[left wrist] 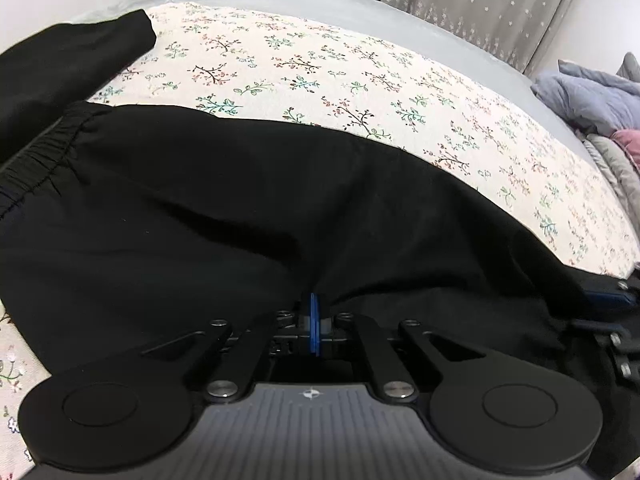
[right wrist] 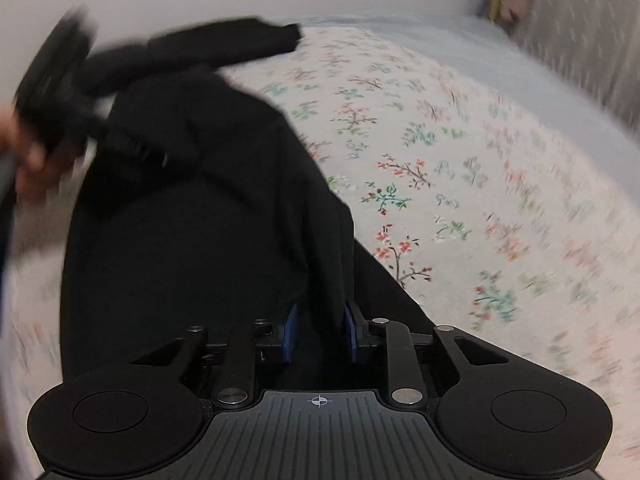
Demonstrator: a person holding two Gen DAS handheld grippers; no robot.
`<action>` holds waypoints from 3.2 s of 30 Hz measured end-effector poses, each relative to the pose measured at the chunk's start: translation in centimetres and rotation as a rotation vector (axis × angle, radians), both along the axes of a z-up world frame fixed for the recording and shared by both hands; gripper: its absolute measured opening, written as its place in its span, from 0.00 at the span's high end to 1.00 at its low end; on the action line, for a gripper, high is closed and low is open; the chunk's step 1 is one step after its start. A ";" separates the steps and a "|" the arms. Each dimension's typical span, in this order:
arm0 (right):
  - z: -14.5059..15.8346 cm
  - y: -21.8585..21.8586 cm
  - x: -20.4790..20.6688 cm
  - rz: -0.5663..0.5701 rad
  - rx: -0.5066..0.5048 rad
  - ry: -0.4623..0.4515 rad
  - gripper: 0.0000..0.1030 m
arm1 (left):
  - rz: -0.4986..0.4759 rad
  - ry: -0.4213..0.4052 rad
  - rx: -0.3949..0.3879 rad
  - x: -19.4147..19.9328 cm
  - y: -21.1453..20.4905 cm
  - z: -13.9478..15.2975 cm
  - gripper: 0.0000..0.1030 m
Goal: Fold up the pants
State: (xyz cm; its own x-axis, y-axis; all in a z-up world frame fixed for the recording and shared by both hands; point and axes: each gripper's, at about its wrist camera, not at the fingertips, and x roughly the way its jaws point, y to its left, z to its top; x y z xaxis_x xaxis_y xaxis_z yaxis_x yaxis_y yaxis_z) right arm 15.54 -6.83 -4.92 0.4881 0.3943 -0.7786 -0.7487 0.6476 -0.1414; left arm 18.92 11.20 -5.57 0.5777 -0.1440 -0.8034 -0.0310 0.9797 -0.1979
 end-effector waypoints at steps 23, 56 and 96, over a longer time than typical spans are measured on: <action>-1.4 -2.5 8.4 -0.187 0.047 0.087 0.57 | -0.026 -0.014 0.038 -0.1 -0.5 -0.2 0.98; -0.9 -0.1 7.1 -0.098 0.433 0.231 0.75 | -0.041 -0.030 0.067 -0.2 -0.8 -0.2 0.98; -0.6 -0.6 17.0 -0.396 0.355 0.146 0.73 | 0.436 0.028 0.045 -0.5 12.1 1.1 0.97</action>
